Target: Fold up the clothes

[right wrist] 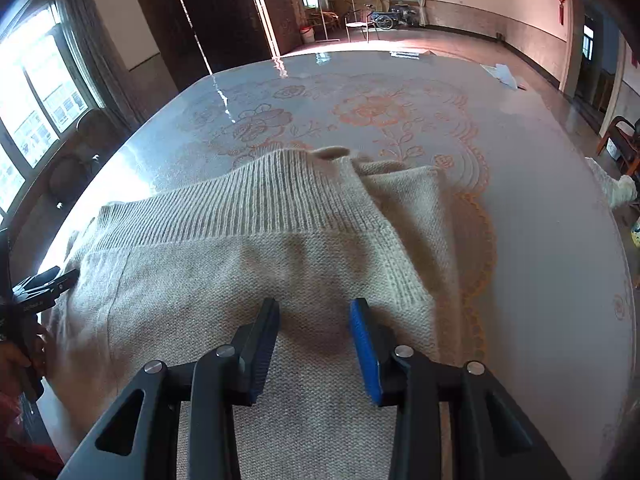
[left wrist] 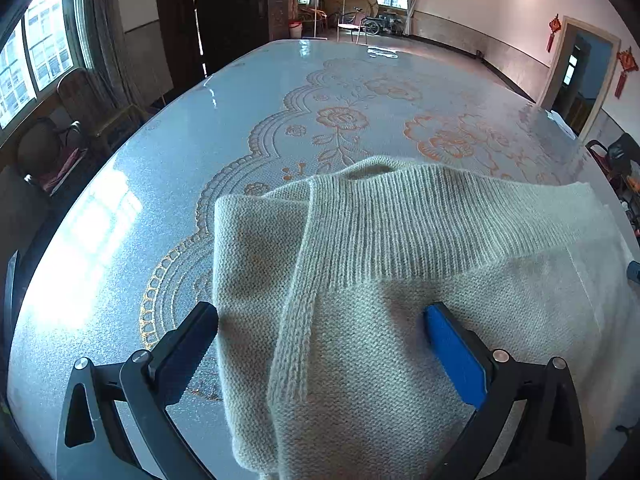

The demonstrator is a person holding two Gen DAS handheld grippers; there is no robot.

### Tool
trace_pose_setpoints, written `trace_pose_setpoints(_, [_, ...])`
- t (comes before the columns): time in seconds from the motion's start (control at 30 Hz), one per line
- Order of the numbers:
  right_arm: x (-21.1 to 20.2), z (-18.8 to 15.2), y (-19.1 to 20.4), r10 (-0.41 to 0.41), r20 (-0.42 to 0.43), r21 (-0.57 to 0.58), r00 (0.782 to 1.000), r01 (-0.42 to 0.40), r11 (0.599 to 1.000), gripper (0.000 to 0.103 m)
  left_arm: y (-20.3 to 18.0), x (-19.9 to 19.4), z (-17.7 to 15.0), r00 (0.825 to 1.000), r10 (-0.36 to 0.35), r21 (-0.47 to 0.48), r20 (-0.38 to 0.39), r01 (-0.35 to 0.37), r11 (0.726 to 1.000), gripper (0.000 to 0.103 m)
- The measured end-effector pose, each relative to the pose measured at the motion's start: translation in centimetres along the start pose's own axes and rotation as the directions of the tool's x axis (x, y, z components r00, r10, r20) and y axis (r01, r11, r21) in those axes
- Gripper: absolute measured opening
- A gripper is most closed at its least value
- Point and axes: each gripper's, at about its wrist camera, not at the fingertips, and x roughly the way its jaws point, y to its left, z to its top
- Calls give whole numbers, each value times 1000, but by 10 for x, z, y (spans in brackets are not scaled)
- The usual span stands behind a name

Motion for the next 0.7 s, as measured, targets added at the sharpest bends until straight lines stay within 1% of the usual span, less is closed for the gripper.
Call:
trace_pose_setpoints(0.03, [-6, -2, 2, -1, 10, -2, 1000, 1, 1000, 38, 3, -5, 1, 1000, 24, 3, -1, -24, 1000, 103])
trace_pose_setpoints(0.1, [-9, -13, 9, 3, -16, -35, 1000, -4, 999, 38, 7, -19, -5, 997, 72, 9, 27, -72, 997, 103])
trace_pose_setpoints(0.13, [-10, -19, 12, 2, -28, -51, 1000, -4, 999, 38, 6, -23, -10, 996, 80, 13, 26, -80, 997, 103])
trace_pose_setpoints(0.17, [-9, -27, 14, -16, -41, -69, 999, 13, 997, 38, 5, -26, -16, 996, 88, 18, 24, -88, 996, 103])
trace_pose_setpoints(0.23, [-4, -47, 14, -44, -78, -97, 996, 36, 995, 39, -3, -29, -31, 994, 99, 66, 40, -101, 993, 103])
trace_pose_setpoints(0.27, [-7, -54, 11, -52, -55, -112, 997, 46, 993, 40, -7, -31, -38, 993, 104, 91, 48, -108, 990, 103])
trace_pose_setpoints(0.3, [-9, -60, 13, -65, -40, -124, 997, 60, 991, 42, -9, -33, -44, 988, 119, 111, 98, -130, 985, 103])
trace_pose_setpoints(0.33, [-11, -66, 16, -77, -28, -134, 997, 72, 988, 43, -10, -34, -46, 984, 135, 134, 119, -151, 979, 103])
trace_pose_setpoints(0.37, [-12, -70, 18, -83, -38, -139, 996, 77, 987, 43, -9, -34, -47, 981, 141, 162, 135, -162, 974, 103])
trace_pose_setpoints(0.43, [-17, -79, 23, -75, -72, -129, 995, 65, 990, 44, -4, -32, -48, 968, 181, 228, 175, -219, 949, 103])
trace_pose_setpoints(0.5, [-24, -91, 29, -56, -108, -142, 993, 40, 989, 44, 9, -30, -43, 974, 149, 250, 173, -190, 949, 103])
trace_pose_setpoints(0.57, [-29, -98, 34, -18, -141, -161, 990, -5, 987, 47, 25, -30, -33, 991, 81, 215, 103, -102, 971, 103])
trace_pose_setpoints(0.63, [-34, -105, 39, 20, -173, -176, 985, -51, 983, 47, 47, -36, -21, 997, 58, 113, 48, -63, 992, 103])
trace_pose_setpoints(0.67, [-37, -104, 36, 45, -180, -157, 983, -74, 985, 47, 58, -39, -15, 999, 45, 60, 21, -46, 997, 103])
trace_pose_setpoints(0.7, [-42, -102, 28, 74, -164, -111, 984, -94, 989, 47, 69, -42, -9, 1000, 30, 7, -4, -30, 1000, 103])
